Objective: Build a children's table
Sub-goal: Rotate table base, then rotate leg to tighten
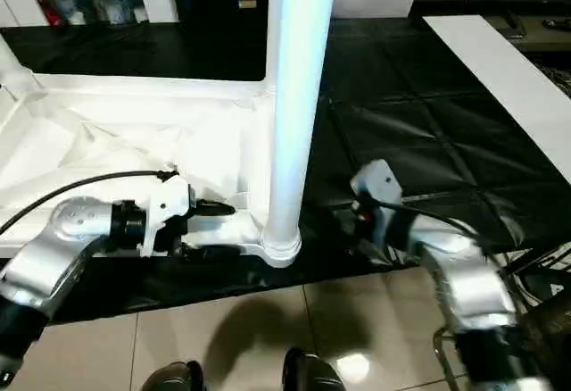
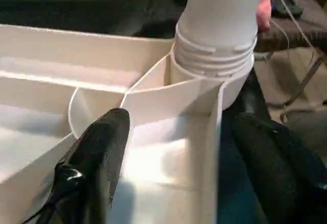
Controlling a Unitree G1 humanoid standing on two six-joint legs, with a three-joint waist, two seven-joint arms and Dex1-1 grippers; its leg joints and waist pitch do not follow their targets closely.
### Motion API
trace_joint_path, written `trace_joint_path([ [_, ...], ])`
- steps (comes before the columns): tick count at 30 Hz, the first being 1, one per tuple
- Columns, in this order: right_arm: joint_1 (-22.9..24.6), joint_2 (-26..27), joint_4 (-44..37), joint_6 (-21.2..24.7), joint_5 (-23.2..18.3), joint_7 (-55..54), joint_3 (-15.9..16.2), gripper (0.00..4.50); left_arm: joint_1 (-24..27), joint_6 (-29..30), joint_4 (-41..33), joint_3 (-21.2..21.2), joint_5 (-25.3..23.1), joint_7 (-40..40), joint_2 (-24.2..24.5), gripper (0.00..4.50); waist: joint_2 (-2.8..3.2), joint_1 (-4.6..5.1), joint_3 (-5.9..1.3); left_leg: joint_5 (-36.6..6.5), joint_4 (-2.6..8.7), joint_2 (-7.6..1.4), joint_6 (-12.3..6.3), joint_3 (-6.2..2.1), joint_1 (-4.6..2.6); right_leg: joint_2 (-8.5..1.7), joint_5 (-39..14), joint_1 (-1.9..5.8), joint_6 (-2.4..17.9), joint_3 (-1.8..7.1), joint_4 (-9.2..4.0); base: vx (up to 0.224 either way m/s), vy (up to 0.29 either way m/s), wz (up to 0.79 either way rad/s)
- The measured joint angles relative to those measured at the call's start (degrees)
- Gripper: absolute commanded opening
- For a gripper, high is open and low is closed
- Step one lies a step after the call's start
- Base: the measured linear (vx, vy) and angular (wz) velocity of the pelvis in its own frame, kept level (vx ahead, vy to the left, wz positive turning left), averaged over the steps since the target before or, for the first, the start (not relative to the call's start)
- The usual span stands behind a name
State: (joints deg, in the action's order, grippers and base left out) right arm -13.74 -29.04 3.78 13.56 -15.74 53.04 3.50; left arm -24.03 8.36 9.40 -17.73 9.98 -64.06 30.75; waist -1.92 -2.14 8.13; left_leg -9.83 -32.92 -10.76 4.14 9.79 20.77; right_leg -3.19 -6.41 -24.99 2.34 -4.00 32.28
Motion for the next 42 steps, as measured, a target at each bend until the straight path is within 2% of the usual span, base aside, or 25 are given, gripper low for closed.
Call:
trace_joint_path([
  [9, 3.99, -3.75, -7.09, 3.96, -4.0, 5.43, -0.06, 4.5, -3.03, -2.85, 3.92, -2.9, -1.81, -5.58, -0.35, 2.43, 0.04, -0.2, -0.03, 0.0, -0.03, -0.02, 0.0, -0.03, 0.11, -0.01, -0.02, -0.01, -0.02, -0.07, 0.0, 0.0, 0.0, 0.0],
  [12, 4.74, -4.0, -9.26, 5.09, -5.19, 6.1, -0.06, 4.5, -3.31, -3.43, 4.44, -3.09, -1.92, -6.16, -0.22, 2.24, 0.04, -0.17, -0.05, 0.0, -0.04, -0.02, 0.0, -0.04, 0.11, -0.01, -0.02, 0.01, -0.03, -0.07, 0.0, 0.0, 0.0, 0.0],
  [13, 4.78, -4.01, -9.69, 5.5, -5.49, 6.21, -0.06, 4.5, -3.33, -3.62, 4.56, -3.09, -1.93, -6.3, -0.16, 2.01, 0.04, -0.16, -0.05, 0.0, -0.05, -0.02, 0.0, -0.04, 0.13, -0.01, -0.02, 0.01, -0.03, -0.07, 0.0, 0.0, 0.0, 0.0],
  [16, 5.05, -4.36, -10.71, 6.6, -6.76, 6.68, -0.06, 4.5, -3.41, -3.7, 4.72, -3.09, -1.9, -6.74, 0.02, 1.94, 0.02, -0.2, -0.06, 0.0, -0.06, -0.02, 0.0, -0.05, 0.12, -0.01, -0.02, 0.03, -0.04, -0.09, 0.0, 0.0, 0.0, 0.0],
  [17, 5.21, -4.44, -10.93, 7.09, -7.03, 6.9, -0.06, 4.5, -3.43, -3.7, 4.75, -3.06, -1.9, -6.95, 0.11, 1.74, 0.02, -0.2, -0.06, 0.0, -0.05, -0.02, 0.0, -0.05, 0.13, -0.01, -0.02, 0.03, -0.04, -0.09, 0.0, 0.0, 0.0, 0.0],
  [26, 5.78, -4.41, -12.1, 8.9, -7.26, 6.87, 0.5, 4.5, -4.15, -4.92, 6.19, -3.24, -3.04, -7.83, 0.16, 1.17, 0.05, -0.23, -0.14, 0.0, -0.08, -0.01, 0.0, -0.06, 0.18, -0.04, -0.04, 0.08, -0.06, -0.14, -0.01, 0.0, 0.0, 0.0],
  [27, 5.73, -4.41, -12.09, 8.95, -7.25, 6.85, 0.57, 4.5, -4.47, -4.99, 6.54, -3.45, -3.18, -8.08, 0.16, 0.99, 0.05, -0.23, -0.14, 0.0, -0.08, -0.01, 0.0, -0.06, 0.18, -0.04, -0.04, 0.08, -0.06, -0.14, -0.01, 0.0, 0.0, 0.0],
  [30, 5.26, -4.41, -12.09, 9.27, -7.24, 6.83, 0.88, 4.5, -5.19, -5.32, 7.25, -4.06, -3.65, -8.44, 0.17, 0.89, 0.13, -0.24, -0.2, 0.01, -0.16, -0.01, -0.01, -0.06, 0.18, -0.06, -0.04, 0.09, -0.07, -0.15, -0.01, 0.0, 0.0, 0.0],
  [31, 5.19, -4.41, -12.09, 9.46, -7.24, 6.82, 0.88, 4.5, -5.21, -5.45, 7.32, -4.16, -3.77, -8.51, 0.17, 0.68, 0.16, -0.23, -0.24, 0.01, -0.19, -0.01, 0.0, -0.06, 0.19, -0.06, -0.04, 0.09, -0.07, -0.16, -0.01, 0.0, 0.0, 0.0],
  [38, 4.81, -4.34, -12.08, 10.0, -7.17, 6.74, 1.24, 4.5, -5.88, -6.26, 8.35, -4.76, -5.23, -9.37, 0.27, 0.05, 0.21, -0.1, -0.58, 0.01, -0.26, -0.02, -0.01, -0.06, 0.18, -0.08, -0.06, 0.1, -0.09, -0.18, -0.03, 0.0, 0.0, 0.0],
  [42, 2.46, -3.76, -11.09, 9.97, -6.99, 7.08, 2.58, 4.5, -6.11, -6.48, 9.06, -4.73, -5.22, -9.44, 0.3, 0.02, 0.24, -0.06, -0.64, 0.02, -0.31, -0.07, -0.03, -0.09, 0.14, -0.08, -0.06, 0.12, -0.09, -0.3, -0.03, 0.0, 0.0, 0.0],
])
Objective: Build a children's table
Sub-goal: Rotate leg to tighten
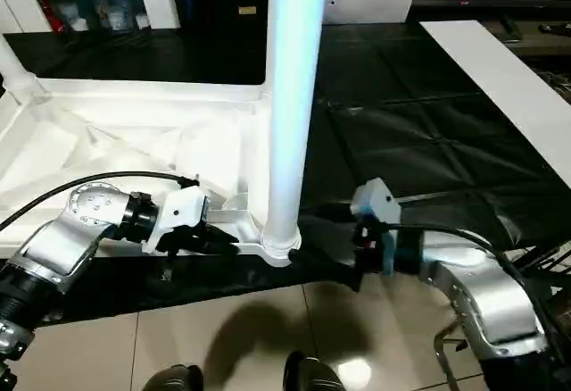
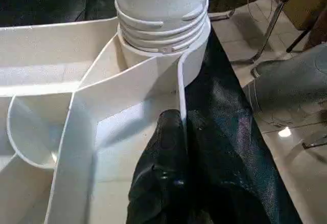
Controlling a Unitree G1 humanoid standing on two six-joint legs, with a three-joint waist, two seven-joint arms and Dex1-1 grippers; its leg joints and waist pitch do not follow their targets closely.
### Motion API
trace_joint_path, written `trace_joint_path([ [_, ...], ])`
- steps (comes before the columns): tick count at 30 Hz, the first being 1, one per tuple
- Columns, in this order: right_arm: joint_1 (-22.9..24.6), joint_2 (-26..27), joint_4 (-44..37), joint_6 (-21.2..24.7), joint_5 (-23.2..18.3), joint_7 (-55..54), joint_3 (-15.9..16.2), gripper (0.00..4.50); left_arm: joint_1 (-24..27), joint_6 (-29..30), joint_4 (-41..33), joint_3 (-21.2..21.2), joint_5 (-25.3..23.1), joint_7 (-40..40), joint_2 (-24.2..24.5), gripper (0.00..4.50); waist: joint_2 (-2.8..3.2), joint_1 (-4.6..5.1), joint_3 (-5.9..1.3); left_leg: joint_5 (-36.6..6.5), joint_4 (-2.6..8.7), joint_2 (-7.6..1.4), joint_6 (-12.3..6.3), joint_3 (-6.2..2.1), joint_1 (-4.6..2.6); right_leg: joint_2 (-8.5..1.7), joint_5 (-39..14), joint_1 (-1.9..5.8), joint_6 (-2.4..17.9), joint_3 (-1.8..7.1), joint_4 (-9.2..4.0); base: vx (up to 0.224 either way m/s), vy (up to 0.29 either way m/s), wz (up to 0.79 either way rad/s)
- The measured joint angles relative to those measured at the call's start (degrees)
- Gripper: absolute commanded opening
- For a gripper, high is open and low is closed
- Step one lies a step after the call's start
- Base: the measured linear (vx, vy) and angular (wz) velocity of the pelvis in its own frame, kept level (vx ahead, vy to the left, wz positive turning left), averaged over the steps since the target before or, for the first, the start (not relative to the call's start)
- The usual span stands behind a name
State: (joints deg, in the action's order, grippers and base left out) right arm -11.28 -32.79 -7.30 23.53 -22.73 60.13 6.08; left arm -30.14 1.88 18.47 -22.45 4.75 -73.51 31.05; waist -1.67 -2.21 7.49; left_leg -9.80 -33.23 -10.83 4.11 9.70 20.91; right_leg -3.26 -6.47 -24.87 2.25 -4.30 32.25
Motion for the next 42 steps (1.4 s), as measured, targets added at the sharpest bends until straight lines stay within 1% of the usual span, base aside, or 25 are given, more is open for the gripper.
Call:
trace_joint_path([
  [2, -1.1, 0.16, 1.0, -0.64, 0.24, 0.45, 0.85, 4.5, -0.08, -0.37, 0.31, -0.09, -0.01, -0.19, 0.02, 0.02, -0.01, -0.03, -0.12, 0.0, -0.06, -0.05, 0.0, -0.05, -0.07, 0.0, 0.0, 0.0, 0.0, -0.09, -0.01, 0.0, 0.0, 0.0],
  [5, -4.32, 1.01, 4.93, -2.55, 1.54, 2.71, 2.65, 4.5, -0.16, -0.68, 0.49, -0.14, 0.0, -1.95, 0.52, 0.02, 0.02, 0.08, -0.16, 0.0, -0.13, -0.09, 0.0, -0.07, -0.03, -0.01, 0.0, -0.01, 0.0, -0.14, -0.01, 0.0, 0.0, 0.0],
  [6, -5.21, 1.16, 6.04, -2.97, 1.64, 3.69, 3.17, 4.33, -0.15, -0.73, 0.48, -0.22, 0.01, -2.65, 0.66, 0.01, 0.01, 0.05, -0.17, 0.0, -0.14, -0.09, 0.0, -0.08, -0.01, -0.01, 0.0, -0.01, 0.01, -0.14, -0.01, 0.0, 0.0, 0.0],
  [8, -6.78, 1.44, 8.02, -3.47, 1.58, 6.0, 3.62, 4.16, -0.13, -1.13, 0.21, -0.47, 0.07, -4.05, 0.85, 0.0, -0.02, -0.15, -0.19, -0.01, -0.13, -0.08, 0.0, -0.1, 0.04, -0.02, 0.01, -0.01, 0.01, -0.13, -0.01, 0.0, 0.0, 0.0],
  [9, -7.54, 1.59, 8.97, -3.68, 1.31, 7.25, 3.71, 4.16, -0.14, -1.47, 0.15, -0.56, 0.09, -4.69, 0.93, 0.0, -0.03, -0.29, -0.19, -0.01, -0.12, -0.06, 0.0, -0.12, 0.08, -0.03, 0.01, -0.01, 0.02, -0.13, -0.01, 0.0, 0.0, 0.0],
  [10, -8.6, 1.64, 10.12, -3.88, 0.97, 9.06, 4.13, 3.88, -0.17, -2.11, 0.11, -0.82, 0.1, -5.45, 1.08, 0.0, -0.06, -0.51, -0.21, -0.03, -0.11, -0.05, -0.01, -0.11, 0.08, -0.04, 0.02, -0.01, 0.03, -0.12, 0.0, 0.0, 0.0, 0.0],
  [11, -9.17, 1.63, 10.64, -3.99, 0.82, 10.28, 4.59, 3.88, -0.25, -2.49, 0.1, -1.03, 0.09, -5.96, 1.16, 0.0, -0.08, -0.73, -0.22, -0.03, -0.07, -0.05, -0.01, -0.11, 0.08, -0.04, 0.02, -0.01, 0.04, -0.12, 0.0, 0.0, 0.0, 0.0],
  [13, -10.49, 1.58, 12.3, -4.39, 0.58, 13.75, 6.19, 3.68, -0.7, -3.37, 0.15, -1.73, 0.06, -7.17, 1.42, 0.0, -0.1, -1.24, -0.23, -0.04, -0.02, -0.05, -0.04, -0.11, 0.1, -0.04, 0.03, -0.03, 0.04, -0.13, 0.0, 0.0, 0.0, 0.0],
  [14, -11.03, 1.57, 12.88, -4.54, 0.59, 14.84, 6.81, 3.68, -1.02, -3.57, 0.17, -2.1, 0.04, -7.67, 1.55, 0.0, -0.1, -1.45, -0.23, -0.04, 0.02, -0.05, -0.03, -0.1, 0.12, -0.04, 0.03, -0.06, 0.05, -0.14, 0.0, 0.0, 0.0, 0.0],
  [16, -11.96, 1.52, 13.43, -5.35, 0.6, 17.21, 8.03, 3.45, -1.43, -4.12, 0.39, -2.46, -0.12, -8.59, 1.62, 0.0, -0.1, -1.82, -0.23, -0.04, 0.05, -0.05, -0.03, -0.07, 0.12, -0.04, 0.02, -0.06, 0.04, -0.14, 0.0, 0.0, 0.0, 0.0],
  [20, -14.21, 1.51, 15.98, -5.57, 0.61, 21.04, 9.06, 3.14, -1.97, -5.0, 0.66, -2.96, -0.63, -10.21, 1.63, 0.0, -0.11, -2.39, -0.23, -0.04, 0.02, -0.05, -0.03, -0.06, 0.1, -0.05, 0.03, -0.05, 0.05, -0.12, 0.0, 0.0, 0.0, 0.0],
  [21, -14.48, 1.52, 16.41, -5.6, 0.61, 21.76, 9.33, 3.14, -2.0, -5.2, 0.66, -3.11, -0.64, -10.43, 1.61, 0.0, -0.11, -2.59, -0.23, -0.04, 0.02, -0.05, -0.03, -0.07, 0.09, -0.05, 0.03, -0.04, 0.05, -0.12, 0.0, 0.0, 0.0, 0.0],
  [22, -14.95, 1.52, 17.14, -5.6, 0.63, 22.69, 9.97, 2.93, -2.05, -5.5, 0.67, -3.28, -0.64, -10.85, 1.61, 0.0, -0.11, -2.78, -0.23, -0.04, 0.02, -0.05, -0.02, -0.07, 0.1, -0.05, 0.03, -0.04, 0.05, -0.12, 0.0, 0.0, 0.0, 0.0],
  [24, -15.66, 1.59, 17.91, -5.61, 0.66, 24.12, 10.59, 2.87, -2.33, -5.82, 0.93, -3.53, -0.67, -11.25, 1.57, 0.0, -0.11, -2.91, -0.23, -0.03, 0.02, -0.06, -0.02, -0.06, 0.1, -0.05, 0.03, -0.03, 0.05, -0.12, 0.0, 0.0, 0.0, 0.0],
  [25, -15.88, 1.61, 18.31, -5.65, 0.66, 24.75, 10.77, 2.7, -2.54, -5.94, 1.11, -3.77, -0.67, -11.27, 1.55, 0.0, -0.11, -2.94, -0.23, -0.03, 0.02, -0.06, -0.02, -0.07, 0.09, -0.05, 0.03, -0.02, 0.05, -0.12, 0.0, 0.0, 0.0, 0.0],
  [26, -16.15, 1.7, 18.91, -5.7, 0.65, 25.19, 10.9, 2.7, -2.72, -6.07, 1.3, -3.9, -0.69, -11.35, 1.51, 0.0, -0.11, -2.94, -0.23, -0.03, 0.01, -0.05, -0.02, -0.06, 0.09, -0.06, 0.03, -0.02, 0.05, -0.11, 0.0, 0.0, 0.0, 0.0],
  [32, -17.13, 2.08, 20.19, -6.17, 1.22, 26.44, 11.82, 2.17, -3.55, -6.7, 2.58, -4.16, -0.77, -11.94, 1.18, 0.0, -0.11, -2.94, -0.23, -0.03, 0.0, -0.06, -0.02, -0.06, 0.1, -0.07, 0.03, -0.01, 0.05, -0.1, 0.0, 0.0, 0.0, 0.0],
  [35, -17.49, 2.26, 20.68, -6.05, 1.4, 26.73, 11.89, 2.1, -3.6, -6.46, 2.75, -3.98, -0.86, -11.97, 1.06, 0.0, -0.1, -2.94, -0.23, -0.01, 0.0, -0.07, -0.01, -0.06, 0.08, -0.07, 0.03, 0.0, 0.05, -0.1, 0.01, 0.0, 0.0, 0.0],
  [38, -17.36, 2.28, 20.41, -4.72, 1.25, 26.34, 11.63, 2.08, -3.6, -4.16, 2.72, -3.26, -0.66, -11.77, 0.77, 0.0, -0.09, -2.93, -0.23, 0.0, -0.01, -0.08, 0.0, -0.05, 0.06, -0.07, 0.03, 0.04, 0.05, -0.1, 0.01, 0.0, 0.0, 0.0],
  [42, -15.31, 3.05, 18.24, -2.87, 1.0, 21.94, 9.71, 2.07, -3.54, -0.53, 2.57, -2.52, -0.59, -9.87, 0.54, 0.0, -0.07, -2.8, -0.24, 0.03, -0.03, -0.1, 0.01, -0.03, -0.01, -0.08, 0.02, 0.1, 0.04, -0.1, 0.01, 0.0, 0.0, 0.0],
])
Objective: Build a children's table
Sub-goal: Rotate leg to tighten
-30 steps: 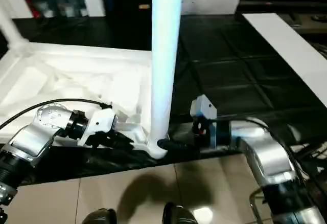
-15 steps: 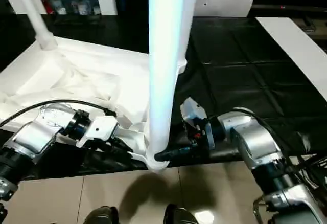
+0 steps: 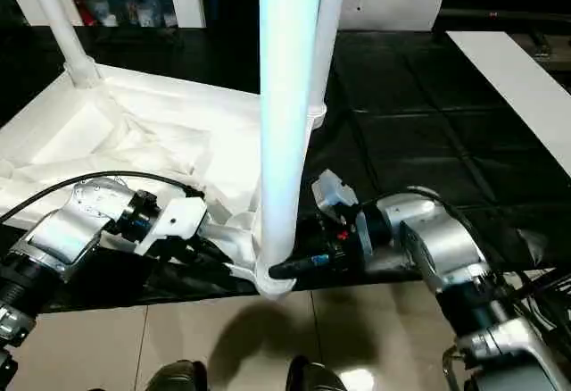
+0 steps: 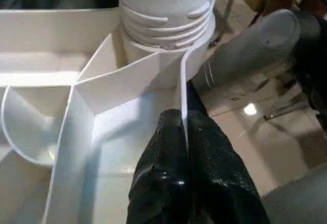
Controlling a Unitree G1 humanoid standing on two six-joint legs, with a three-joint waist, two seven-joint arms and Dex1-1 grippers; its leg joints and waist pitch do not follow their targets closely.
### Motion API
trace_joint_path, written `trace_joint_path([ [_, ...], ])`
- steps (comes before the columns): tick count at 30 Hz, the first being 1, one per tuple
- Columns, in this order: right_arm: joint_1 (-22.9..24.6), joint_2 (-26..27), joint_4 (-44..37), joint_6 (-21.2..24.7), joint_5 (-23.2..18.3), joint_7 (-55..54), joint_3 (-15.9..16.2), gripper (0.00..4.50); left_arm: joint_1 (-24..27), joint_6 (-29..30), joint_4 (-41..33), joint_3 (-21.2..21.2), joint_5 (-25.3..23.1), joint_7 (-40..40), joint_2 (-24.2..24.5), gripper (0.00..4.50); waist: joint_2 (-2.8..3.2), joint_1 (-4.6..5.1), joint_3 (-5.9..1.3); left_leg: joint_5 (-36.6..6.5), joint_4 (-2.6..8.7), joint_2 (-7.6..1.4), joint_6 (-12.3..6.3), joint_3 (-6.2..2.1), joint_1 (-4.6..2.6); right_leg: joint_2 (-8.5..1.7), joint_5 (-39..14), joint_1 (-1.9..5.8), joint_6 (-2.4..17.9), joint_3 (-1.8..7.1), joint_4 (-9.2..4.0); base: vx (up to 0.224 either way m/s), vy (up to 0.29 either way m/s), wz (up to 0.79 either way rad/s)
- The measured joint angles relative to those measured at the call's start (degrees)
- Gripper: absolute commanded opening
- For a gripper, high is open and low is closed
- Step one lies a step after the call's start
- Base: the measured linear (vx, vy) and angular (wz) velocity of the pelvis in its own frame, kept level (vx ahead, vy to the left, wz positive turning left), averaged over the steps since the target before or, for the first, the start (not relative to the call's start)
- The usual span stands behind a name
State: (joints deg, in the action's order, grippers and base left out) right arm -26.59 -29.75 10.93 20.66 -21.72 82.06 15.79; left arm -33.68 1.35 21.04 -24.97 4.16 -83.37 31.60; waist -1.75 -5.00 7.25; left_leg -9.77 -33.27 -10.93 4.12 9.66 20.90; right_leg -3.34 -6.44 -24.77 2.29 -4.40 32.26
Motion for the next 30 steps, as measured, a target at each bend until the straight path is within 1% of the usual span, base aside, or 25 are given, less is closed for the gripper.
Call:
trace_joint_path([
  [2, 0.38, 1.13, -0.68, -0.1, 0.79, -4.05, -0.86, 2.07, -0.04, 2.47, 0.02, 0.83, -0.22, 2.27, -0.62, 0.0, 0.01, 0.33, 0.0, 0.0, -0.04, 0.01, 0.0, 0.0, -0.06, 0.0, -0.02, 0.0, -0.03, -0.02, 0.0, 0.0, 0.0, 0.0],
  [3, 0.95, 2.19, -1.03, -0.08, 1.54, -6.98, -1.98, 2.05, -0.03, 4.13, 0.11, 1.77, -0.33, 3.86, -1.02, 0.0, -0.01, 0.52, 0.0, 0.0, -0.06, 0.01, 0.01, -0.01, -0.08, 0.0, -0.03, 0.01, -0.05, -0.04, -0.01, 0.0, 0.0, 0.0],
  [4, 1.61, 3.96, -1.17, 0.13, 2.25, -11.47, -3.39, 2.03, -0.09, 6.35, 0.3, 2.95, -0.64, 6.38, -1.42, 0.0, -0.01, 1.01, 0.01, 0.0, -0.13, 0.01, 0.01, -0.01, -0.08, 0.0, -0.04, -0.01, -0.06, -0.08, -0.06, 0.0, 0.0, 0.0],
  [6, 2.04, 6.3, -1.29, 1.04, 3.14, -17.16, -4.92, 2.01, -0.24, 8.97, 0.51, 4.25, -1.08, 9.24, -2.09, 0.0, 0.09, 2.03, 0.06, 0.0, -0.24, 0.02, 0.01, -0.09, -0.03, -0.1, -0.05, -0.02, -0.08, -0.42, -0.34, 0.0, 0.0, 0.0],
  [8, 2.22, 8.56, -1.55, 2.45, 4.16, -23.58, -6.83, 1.99, -0.6, 12.31, 0.56, 5.43, -1.74, 13.66, -4.46, 0.0, 0.27, 3.26, 0.14, 0.01, -0.36, -0.09, 0.01, -0.52, 0.14, -0.23, -0.06, 0.34, -0.09, -1.38, -1.29, 0.0, 0.0, 0.0],
  [9, 2.26, 9.11, -1.63, 3.04, 4.49, -25.85, -7.4, 1.99, -0.65, 13.57, 0.59, 5.69, -1.78, 15.31, -5.43, 0.0, 0.41, 3.61, 0.21, 0.0, -0.29, -0.12, 0.01, -0.75, 0.1, -0.23, -0.06, 0.66, -0.09, -1.78, -1.89, 0.0, 0.0, 0.0],
  [10, 2.28, 10.62, -1.7, 3.95, 5.42, -29.52, -8.51, 1.99, -0.73, 15.19, 0.82, 6.23, -1.92, 18.03, -6.9, 0.0, 0.68, 4.19, 0.35, 0.0, -0.32, -0.23, 0.01, -1.21, 0.03, -0.38, -0.06, 1.22, -0.08, -2.69, -2.68, -0.019, 0.056, -0.1],
  [12, 2.21, 12.65, -1.69, 4.45, 6.48, -34.57, -9.34, 1.98, -1.02, 16.93, 1.3, 6.92, -2.21, 21.12, -8.53, 0.0, 0.96, 5.05, 0.5, -0.01, -0.34, -0.48, 0.01, -1.42, -0.09, -0.54, -0.06, 1.82, -0.08, -3.67, -3.51, -0.017, 0.054, -0.08],
  [13, 1.86, 15.77, -0.94, 4.7, 7.88, -39.81, -10.69, 1.97, -1.42, 18.7, 2.27, 8.07, -2.74, 24.57, -10.65, 0.0, 1.04, 5.51, 0.57, -0.02, -0.31, -0.49, 0.01, -1.38, -0.3, -1.08, -0.07, 2.14, -0.09, -4.47, -3.63, 0.0, 0.0, 0.0],
  [14, 1.27, 17.93, -0.23, 4.72, 8.84, -44.0, -11.49, 1.97, -2.2, 19.92, 3.06, 8.57, -3.23, 27.15, -12.0, 0.0, 1.2, 5.87, 0.71, -0.02, -0.41, -0.5, 0.01, -1.4, -0.38, -1.15, -0.07, 2.24, -0.09, -4.65, -3.63, 0.0, 0.0, 0.0],
  [15, 0.41, 21.56, 1.14, 4.44, 10.16, -49.88, -12.81, 1.96, -2.81, 21.31, 3.85, 9.48, -4.11, 30.64, -13.99, 0.0, 1.4, 6.22, 0.89, -0.02, -0.36, -0.54, 0.02, -1.44, -0.56, -1.28, -0.19, 2.5, -0.11, -4.94, -3.7, 0.0, 0.0, 0.0],
  [16, -0.64, 25.16, 2.46, 3.71, 11.88, -56.93, -14.25, 1.96, -3.9, 22.8, 4.66, 10.02, -5.14, 34.93, -16.51, 0.0, 1.76, 6.27, 1.34, -0.03, -0.28, -0.74, 0.03, -1.39, -0.34, -1.34, -1.4, 2.54, -0.23, -4.93, -2.22, -0.063, -0.004, -0.01],
  [17, -0.97, 26.7, 2.87, 3.34, 12.61, -60.68, -15.1, 1.96, -4.48, 23.6, 5.13, 10.06, -5.44, 37.32, -18.11, 0.0, 1.53, 5.97, 1.45, -0.02, -0.4, -0.65, 0.03, -1.05, -0.41, -1.51, -4.44, 1.88, 0.11, -3.48, 2.1, -0.063, -0.004, -0.01],
  [18, -0.98, 27.54, 2.97, 2.88, 12.94, -63.38, -15.62, 1.96, -4.66, 24.05, 5.11, 10.02, -5.74, 39.02, -19.53, 0.0, 0.82, 5.44, 1.39, -0.01, -0.59, -0.33, 0.04, -0.04, -0.53, -1.85, -6.31, 2.24, 0.1, -0.95, 5.88, -0.023, -0.062, 0.18],
  [19, -2.05, 28.84, 3.54, 2.62, 13.17, -66.11, -15.82, 1.96, -4.9, 24.11, 4.84, 10.32, -6.13, 40.7, -20.17, 0.0, -0.63, 4.68, 1.11, -0.21, -0.53, 0.52, 0.32, 0.45, -1.19, -2.04, -5.87, 1.04, -1.65, 0.44, 6.41, 0.101, -0.115, 0.03],
  [20, -2.43, 30.01, 3.77, 2.27, 13.58, -68.24, -15.99, 1.96, -4.99, 24.13, 4.84, 10.55, -6.17, 41.51, -20.41, 0.0, -0.42, 3.9, 0.99, -0.43, -0.27, 1.12, 0.31, -0.3, -0.89, -1.87, -6.0, 0.83, -1.45, 0.31, 6.37, 0.101, -0.115, 0.03],
  [21, -2.42, 30.5, 3.78, 1.71, 13.93, -69.59, -16.06, 1.96, -5.04, 24.13, 4.84, 10.51, -6.18, 42.17, -20.93, 0.0, -0.28, 2.96, 0.91, -0.4, 0.25, 1.22, 0.23, -1.05, -0.51, -1.62, -6.05, 0.8, -1.36, 0.39, 6.18, 0.11, -0.12, -0.21],
  [22, -2.39, 31.0, 3.8, 1.11, 14.48, -70.75, -16.35, 2.31, -5.1, 24.13, 4.67, 10.33, -6.45, 43.05, -21.56, 0.0, 0.04, 2.42, 0.71, 0.16, 0.82, 1.17, 0.2, -1.52, -0.35, -0.99, -6.01, 0.78, -1.14, 0.35, 5.74, 0.077, -0.096, -0.03],
  [23, -2.39, 31.28, 3.79, 0.74, 14.66, -71.2, -16.46, 2.65, -5.1, 24.11, 4.38, 10.14, -6.62, 43.34, -21.56, 0.0, 0.22, 2.21, 0.57, 0.88, 1.09, 0.87, 0.8, -1.51, -0.3, -0.63, -5.72, 0.73, -0.79, 0.34, 5.55, 0.077, -0.096, -0.03],
  [24, -2.32, 31.52, 3.79, 0.13, 14.65, -71.34, -16.48, 2.65, -5.1, 24.08, 3.98, 10.03, -6.68, 43.38, -21.35, 0.0, 0.34, 2.11, 0.5, 0.9, 1.08, 0.73, 0.83, -1.51, -0.11, -0.4, -5.67, 0.65, -0.71, 0.36, 5.39, 0.073, -0.058, 0.02],
  [25, -2.24, 32.04, 3.72, -0.59, 14.54, -71.25, -16.49, 2.68, -5.03, 23.78, 3.48, 9.84, -6.82, 43.27, -20.82, 0.0, 0.58, 2.09, 0.38, 0.87, 1.14, 0.44, 0.85, -1.5, 0.15, -0.05, -5.15, 0.59, -0.2, 0.34, 4.81, 0.063, -0.015, -0.04],
  [26, -2.0, 32.13, 3.64, -1.16, 14.32, -70.8, -16.49, 2.94, -5.01, 23.48, 3.12, 9.5, -6.84, 42.97, -20.3, 0.0, 0.58, 2.1, 0.38, 0.85, 1.22, 0.33, 0.86, -1.46, 0.22, 0.02, -5.07, 0.54, -0.16, 0.33, 4.61, 0.063, -0.015, -0.04],
  [27, -1.72, 32.13, 3.49, -1.6, 14.16, -70.31, -16.5, 2.94, -4.82, 23.26, 2.71, 9.33, -6.94, 42.74, -20.0, 0.0, 0.58, 2.19, 0.38, 0.78, 1.2, 0.31, 0.84, -1.4, 0.27, 0.04, -5.06, 0.52, -0.14, 0.34, 4.53, 0.0, 0.0, 0.0],
  [28, -1.1, 32.0, 3.19, -2.22, 13.83, -69.28, -16.5, 3.12, -4.49, 22.83, 2.25, 9.24, -7.3, 42.32, -19.35, 0.0, 0.59, 2.35, 0.38, 0.71, 1.19, 0.29, 0.81, -1.34, 0.26, 0.04, -5.04, 0.55, -0.13, 0.36, 4.4, 0.0, 0.0, 0.0],
  [30, -0.03, 31.0, 2.69, -3.15, 12.87, -66.3, -16.24, 3.16, -3.88, 21.86, 1.5, 8.92, -7.66, 41.45, -18.07, 0.0, 0.6, 2.72, 0.39, 0.66, 1.22, 0.23, 0.75, -1.3, 0.24, 0.07, -4.91, 0.67, -0.1, 0.36, 4.09, 0.0, 0.0, 0.0],
])
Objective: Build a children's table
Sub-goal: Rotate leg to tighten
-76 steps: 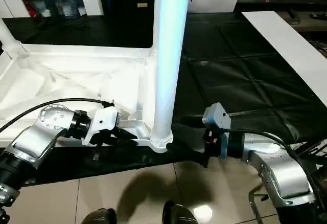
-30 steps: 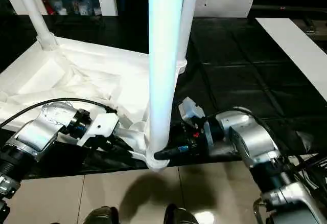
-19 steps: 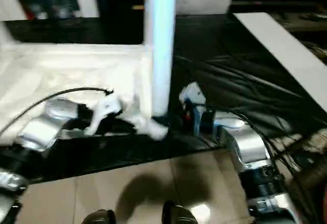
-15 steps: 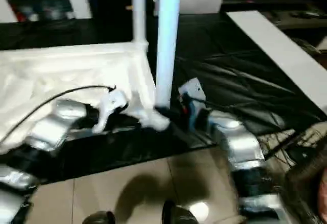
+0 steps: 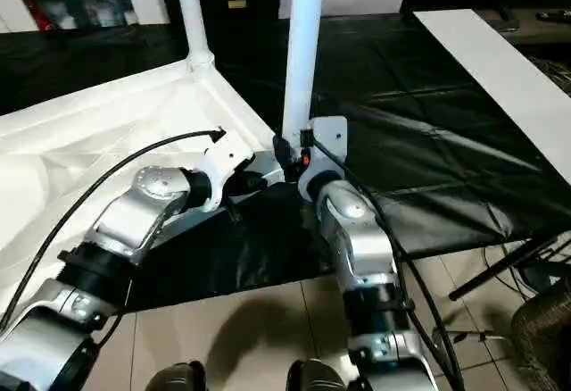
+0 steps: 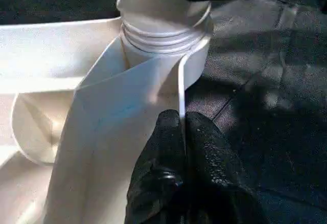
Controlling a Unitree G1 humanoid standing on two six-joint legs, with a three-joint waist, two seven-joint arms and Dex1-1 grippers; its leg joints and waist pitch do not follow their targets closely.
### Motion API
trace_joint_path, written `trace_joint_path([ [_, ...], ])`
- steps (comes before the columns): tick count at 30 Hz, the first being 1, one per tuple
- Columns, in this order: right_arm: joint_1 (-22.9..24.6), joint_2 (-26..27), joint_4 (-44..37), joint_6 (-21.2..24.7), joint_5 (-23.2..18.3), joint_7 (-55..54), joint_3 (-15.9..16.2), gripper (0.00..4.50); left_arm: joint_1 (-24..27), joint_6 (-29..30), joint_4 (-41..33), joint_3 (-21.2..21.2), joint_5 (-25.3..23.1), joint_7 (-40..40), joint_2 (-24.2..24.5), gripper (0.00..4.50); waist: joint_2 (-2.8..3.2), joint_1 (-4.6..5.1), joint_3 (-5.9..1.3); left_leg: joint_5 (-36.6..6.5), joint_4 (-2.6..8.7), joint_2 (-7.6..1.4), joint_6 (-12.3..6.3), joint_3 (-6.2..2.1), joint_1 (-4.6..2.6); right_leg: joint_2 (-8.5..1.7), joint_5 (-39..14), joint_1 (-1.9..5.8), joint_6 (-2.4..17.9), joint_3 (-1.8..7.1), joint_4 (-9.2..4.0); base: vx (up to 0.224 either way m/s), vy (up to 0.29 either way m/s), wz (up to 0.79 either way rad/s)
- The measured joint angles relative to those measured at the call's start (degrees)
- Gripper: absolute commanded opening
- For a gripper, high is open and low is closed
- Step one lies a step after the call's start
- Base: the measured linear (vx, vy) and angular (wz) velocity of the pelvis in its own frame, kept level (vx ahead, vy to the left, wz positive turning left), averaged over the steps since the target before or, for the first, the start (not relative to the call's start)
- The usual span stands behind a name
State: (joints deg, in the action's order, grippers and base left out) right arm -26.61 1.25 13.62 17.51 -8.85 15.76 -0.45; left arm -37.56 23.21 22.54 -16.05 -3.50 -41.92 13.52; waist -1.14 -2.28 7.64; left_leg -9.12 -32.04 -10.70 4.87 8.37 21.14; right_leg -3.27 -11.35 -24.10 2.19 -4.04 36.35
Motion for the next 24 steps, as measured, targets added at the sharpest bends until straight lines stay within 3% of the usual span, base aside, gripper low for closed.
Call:
trace_joint_path([
  [3, 1.84, -3.17, -0.32, -0.75, -1.17, 5.7, 1.0, 3.45, 1.22, -2.15, -1.11, -0.3, -0.09, -1.96, 2.26, 0.0, 0.02, 0.54, 0.02, -0.02, 0.06, -0.14, 0.03, 0.08, -0.02, 0.07, 0.33, 0.12, 0.0, 0.0, -0.5, 0.0, 0.0, 0.0],
  [6, 4.1, -11.07, -1.72, -2.04, -3.23, 16.26, 1.68, 3.63, 3.54, -6.83, -2.69, -0.66, 1.01, -7.39, 7.2, 0.0, 0.02, 0.38, 0.03, -0.12, 0.09, -0.16, 0.11, 0.15, -0.03, 0.08, 0.48, 0.21, -0.08, 0.03, -0.78, 0.0, 0.0, 0.0],
  [9, 4.17, -14.6, -2.4, -3.5, -4.54, 23.01, 1.5, 3.99, 4.48, -10.25, -2.69, -0.78, 1.46, -11.69, 10.25, 0.0, 0.02, 0.28, 0.04, -0.12, 0.1, -0.2, 0.13, 0.23, -0.03, 0.1, 0.65, 0.22, -0.06, 0.02, -0.97, 0.0, 0.0, 0.0],
  [11, 4.17, -18.99, -2.47, -4.85, -5.15, 30.8, 3.41, 4.16, 5.09, -14.32, -2.96, -1.95, 2.35, -17.08, 13.0, 0.0, 0.02, 0.1, 0.03, -0.12, 0.08, -0.19, 0.1, 0.23, -0.04, 0.1, 0.73, 0.22, -0.05, 0.02, -1.15, 0.0, 0.0, 0.0],
  [14, 4.06, -23.74, -2.49, -5.39, -5.6, 39.12, 4.16, 4.16, 5.72, -17.92, -2.77, -2.37, 3.8, -23.22, 15.43, 0.0, -0.04, -0.72, 0.0, -0.11, -0.05, -0.18, -0.21, 0.27, -0.01, 0.08, 0.74, 0.25, -0.04, 0.04, -1.25, 0.0, 0.0, 0.0],
  [18, 3.93, -27.43, -4.21, -5.26, -8.95, 51.76, 8.08, 4.16, 5.45, -21.45, -1.67, -3.2, 5.17, -30.36, 17.18, 0.0, -0.05, -1.28, 0.01, -0.25, -0.22, -0.17, -0.45, 0.32, 0.02, 0.03, 0.75, 0.31, -0.03, 0.06, -1.31, 0.0, 0.0, 0.0],
  [20, 3.5, -29.01, -3.96, -5.15, -9.58, 56.23, 9.14, 3.83, 5.4, -22.85, -1.35, -3.93, 5.88, -33.09, 17.63, 0.0, -0.06, -1.45, 0.01, -0.3, -0.31, -0.14, -0.52, 0.36, 0.03, -0.02, 0.75, 0.34, -0.03, 0.08, -1.32, 0.0, 0.0, 0.0],
  [24, 1.07, -30.12, -1.67, -5.03, -9.88, 63.57, 11.39, 3.63, 4.37, -25.4, -0.47, -5.58, 6.23, -38.33, 18.23, 0.0, -0.15, -1.57, 0.03, -0.31, -0.38, -0.15, -0.54, 0.43, 0.02, -0.05, 0.77, 0.35, 0.0, 0.1, -1.31, 0.0, 0.0, 0.0],
])
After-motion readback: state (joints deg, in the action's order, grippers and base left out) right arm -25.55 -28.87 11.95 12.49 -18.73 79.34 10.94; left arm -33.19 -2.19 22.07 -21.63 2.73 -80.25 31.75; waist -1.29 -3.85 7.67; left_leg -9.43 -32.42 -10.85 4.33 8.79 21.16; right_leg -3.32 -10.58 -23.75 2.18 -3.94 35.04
